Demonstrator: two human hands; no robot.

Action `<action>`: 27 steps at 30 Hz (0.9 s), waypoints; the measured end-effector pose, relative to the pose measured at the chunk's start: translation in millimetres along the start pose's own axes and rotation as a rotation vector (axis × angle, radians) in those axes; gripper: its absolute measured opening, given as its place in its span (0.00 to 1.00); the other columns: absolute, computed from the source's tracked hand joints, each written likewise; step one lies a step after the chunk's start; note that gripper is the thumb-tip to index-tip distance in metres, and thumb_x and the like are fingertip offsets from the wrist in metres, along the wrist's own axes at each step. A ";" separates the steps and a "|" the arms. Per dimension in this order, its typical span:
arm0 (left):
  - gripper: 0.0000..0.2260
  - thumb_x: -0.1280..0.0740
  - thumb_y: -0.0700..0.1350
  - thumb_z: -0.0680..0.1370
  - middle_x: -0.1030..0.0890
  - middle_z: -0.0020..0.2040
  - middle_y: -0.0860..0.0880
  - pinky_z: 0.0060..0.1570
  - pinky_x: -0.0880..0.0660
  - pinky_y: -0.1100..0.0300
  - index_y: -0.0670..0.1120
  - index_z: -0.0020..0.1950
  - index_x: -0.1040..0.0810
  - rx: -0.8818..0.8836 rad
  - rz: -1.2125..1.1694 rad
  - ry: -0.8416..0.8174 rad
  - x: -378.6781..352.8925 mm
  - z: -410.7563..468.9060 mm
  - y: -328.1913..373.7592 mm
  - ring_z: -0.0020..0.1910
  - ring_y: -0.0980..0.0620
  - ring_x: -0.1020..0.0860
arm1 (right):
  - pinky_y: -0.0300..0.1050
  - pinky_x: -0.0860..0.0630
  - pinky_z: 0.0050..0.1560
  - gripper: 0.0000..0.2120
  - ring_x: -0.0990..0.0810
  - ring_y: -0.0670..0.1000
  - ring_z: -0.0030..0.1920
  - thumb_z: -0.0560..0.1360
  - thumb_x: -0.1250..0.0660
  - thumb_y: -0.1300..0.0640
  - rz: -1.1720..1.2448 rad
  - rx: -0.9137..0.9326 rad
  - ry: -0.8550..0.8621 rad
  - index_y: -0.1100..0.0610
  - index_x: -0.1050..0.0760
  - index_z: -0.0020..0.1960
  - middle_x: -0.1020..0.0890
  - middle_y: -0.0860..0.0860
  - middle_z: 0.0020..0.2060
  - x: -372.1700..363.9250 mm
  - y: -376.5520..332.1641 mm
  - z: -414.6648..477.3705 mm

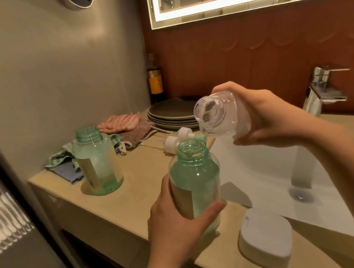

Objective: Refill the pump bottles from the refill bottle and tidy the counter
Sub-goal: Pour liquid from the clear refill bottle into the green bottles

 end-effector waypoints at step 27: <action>0.36 0.36 0.79 0.45 0.30 0.49 0.75 0.45 0.39 0.77 0.77 0.51 0.40 0.013 0.049 -0.018 1.0 -3.6 2.5 0.51 0.80 0.34 | 0.46 0.30 0.58 0.37 0.33 0.42 0.57 0.67 0.27 0.69 -0.213 0.085 0.078 0.46 0.35 0.69 0.26 0.47 0.62 -5.9 -15.0 4.0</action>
Point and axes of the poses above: each hand's wrist, its own z-axis towards the middle knuckle, its own x-axis out of the back of the hand, y = z × x, the point moved 10 cm from there along z, towards the middle knuckle
